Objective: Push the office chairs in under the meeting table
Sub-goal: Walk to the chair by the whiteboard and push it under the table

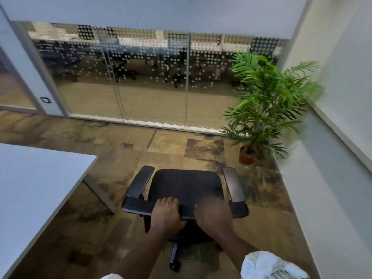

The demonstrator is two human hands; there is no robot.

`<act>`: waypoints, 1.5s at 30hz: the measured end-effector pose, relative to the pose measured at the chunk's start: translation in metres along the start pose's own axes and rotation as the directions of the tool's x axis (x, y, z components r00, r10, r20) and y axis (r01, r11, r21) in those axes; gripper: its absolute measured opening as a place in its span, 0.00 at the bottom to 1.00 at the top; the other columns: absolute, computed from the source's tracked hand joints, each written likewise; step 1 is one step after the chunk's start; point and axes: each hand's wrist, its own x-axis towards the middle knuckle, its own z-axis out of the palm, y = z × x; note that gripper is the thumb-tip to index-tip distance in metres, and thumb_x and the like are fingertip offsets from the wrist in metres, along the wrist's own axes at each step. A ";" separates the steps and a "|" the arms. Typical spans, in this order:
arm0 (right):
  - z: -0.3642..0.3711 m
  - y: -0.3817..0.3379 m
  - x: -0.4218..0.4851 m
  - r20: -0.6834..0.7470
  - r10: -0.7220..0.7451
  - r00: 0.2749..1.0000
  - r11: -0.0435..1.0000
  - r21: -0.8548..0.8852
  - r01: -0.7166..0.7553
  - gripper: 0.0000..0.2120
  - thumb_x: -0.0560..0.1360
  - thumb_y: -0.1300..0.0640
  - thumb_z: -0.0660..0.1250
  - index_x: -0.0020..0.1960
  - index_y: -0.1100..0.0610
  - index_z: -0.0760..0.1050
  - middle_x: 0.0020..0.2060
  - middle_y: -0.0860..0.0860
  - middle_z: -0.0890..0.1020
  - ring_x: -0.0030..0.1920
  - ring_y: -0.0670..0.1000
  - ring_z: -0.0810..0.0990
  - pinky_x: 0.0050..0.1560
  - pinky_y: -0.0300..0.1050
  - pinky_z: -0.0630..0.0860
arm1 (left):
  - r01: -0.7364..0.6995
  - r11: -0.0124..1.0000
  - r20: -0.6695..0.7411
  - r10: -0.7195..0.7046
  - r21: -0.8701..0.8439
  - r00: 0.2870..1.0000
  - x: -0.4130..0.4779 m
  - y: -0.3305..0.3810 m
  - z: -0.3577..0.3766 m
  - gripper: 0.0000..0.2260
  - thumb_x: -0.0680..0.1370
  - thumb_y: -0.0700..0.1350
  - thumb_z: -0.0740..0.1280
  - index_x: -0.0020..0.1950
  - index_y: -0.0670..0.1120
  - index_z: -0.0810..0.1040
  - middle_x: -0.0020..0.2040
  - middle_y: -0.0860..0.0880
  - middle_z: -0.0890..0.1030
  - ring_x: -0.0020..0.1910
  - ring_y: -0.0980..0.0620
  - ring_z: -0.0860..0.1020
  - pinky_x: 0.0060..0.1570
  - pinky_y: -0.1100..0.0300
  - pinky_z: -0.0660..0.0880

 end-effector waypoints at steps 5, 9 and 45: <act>0.003 -0.006 0.032 0.066 -0.077 0.995 0.997 0.001 0.077 0.22 0.77 0.38 0.54 0.45 0.51 0.81 0.41 0.49 0.82 0.43 0.53 0.78 0.47 0.51 0.71 | 0.095 0.995 0.096 -0.096 0.010 0.991 0.006 -0.011 -0.006 0.21 0.70 0.65 0.61 0.53 0.50 0.73 0.52 0.49 0.78 0.54 0.48 0.76 0.58 0.53 0.69; 0.009 -0.018 0.053 0.077 -0.188 0.979 0.981 0.056 0.184 0.23 0.78 0.38 0.54 0.44 0.51 0.81 0.41 0.49 0.81 0.42 0.53 0.77 0.46 0.51 0.71 | 0.221 0.975 0.066 -0.220 -0.010 0.973 0.002 -0.022 -0.013 0.17 0.71 0.63 0.62 0.48 0.51 0.71 0.48 0.49 0.78 0.50 0.47 0.77 0.53 0.54 0.69; 0.040 -0.152 0.125 0.036 -0.946 0.323 0.317 0.321 0.892 0.21 0.78 0.38 0.56 0.39 0.52 0.76 0.34 0.49 0.77 0.38 0.53 0.76 0.43 0.50 0.71 | 0.914 0.400 -0.059 -0.913 0.071 0.404 -0.094 -0.014 -0.031 0.26 0.70 0.66 0.56 0.56 0.49 0.75 0.52 0.48 0.80 0.53 0.46 0.77 0.59 0.51 0.68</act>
